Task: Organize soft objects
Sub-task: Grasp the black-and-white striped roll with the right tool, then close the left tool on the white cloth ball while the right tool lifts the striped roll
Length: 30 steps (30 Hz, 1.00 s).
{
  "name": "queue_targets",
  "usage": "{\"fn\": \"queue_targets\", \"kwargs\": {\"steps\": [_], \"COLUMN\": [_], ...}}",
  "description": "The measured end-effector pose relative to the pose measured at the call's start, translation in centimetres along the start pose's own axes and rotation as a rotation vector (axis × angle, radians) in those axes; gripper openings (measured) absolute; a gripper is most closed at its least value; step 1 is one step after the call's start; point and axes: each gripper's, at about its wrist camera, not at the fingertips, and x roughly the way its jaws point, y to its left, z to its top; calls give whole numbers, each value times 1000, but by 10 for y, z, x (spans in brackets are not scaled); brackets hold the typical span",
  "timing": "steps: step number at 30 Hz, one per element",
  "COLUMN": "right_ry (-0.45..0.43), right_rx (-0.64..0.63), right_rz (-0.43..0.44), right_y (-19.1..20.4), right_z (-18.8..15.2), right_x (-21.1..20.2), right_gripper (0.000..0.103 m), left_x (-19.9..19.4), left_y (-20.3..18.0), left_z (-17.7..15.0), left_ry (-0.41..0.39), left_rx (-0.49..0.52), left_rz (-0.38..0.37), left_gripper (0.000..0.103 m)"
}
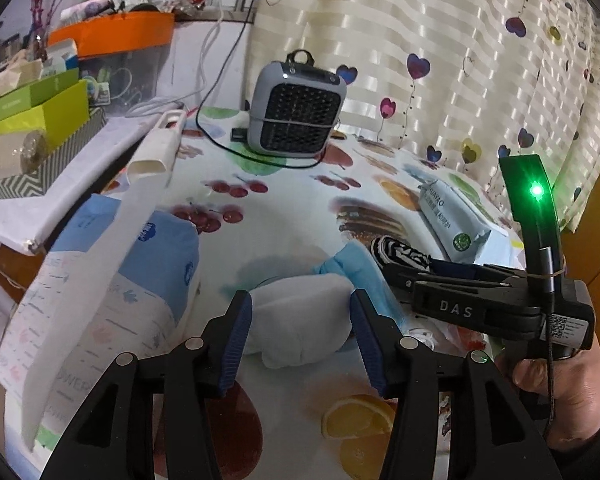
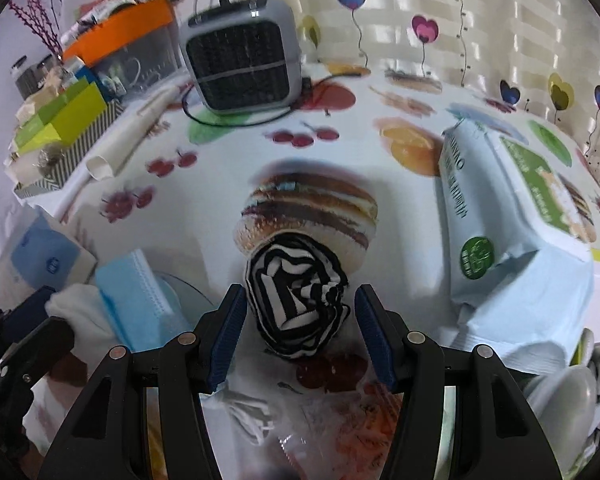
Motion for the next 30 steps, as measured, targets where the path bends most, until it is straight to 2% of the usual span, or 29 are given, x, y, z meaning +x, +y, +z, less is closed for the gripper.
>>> {"fn": "queue_targets", "kwargs": {"steps": [3, 4, 5, 13, 17, 20, 30], "right_ry": [-4, -5, -4, -4, -7, -14, -93], "right_rx": [-13, -13, -14, -23, -23, -21, -14], "right_rz": [-6, 1, 4, 12, 13, 14, 59], "right_y": [2, 2, 2, 4, 4, 3, 1], "right_z": [-1, -1, -1, -5, -8, -9, -19], "right_x": [2, 2, 2, -1, -3, -7, -46], "right_gripper": [40, 28, 23, 20, 19, 18, 18], "left_x": [6, 9, 11, 24, 26, 24, -6], "left_y": [-1, -1, -1, 0, -4, -6, -9], "left_z": [-1, -1, -2, -5, -8, -9, -13], "left_ry": [18, 28, 35, 74, 88, 84, 31], "left_rx": [14, 17, 18, 17, 38, 50, 31], "left_rz": [-2, -3, -2, 10, 28, 31, 37], "left_gripper": [51, 51, 51, 51, 36, 30, 27]}}
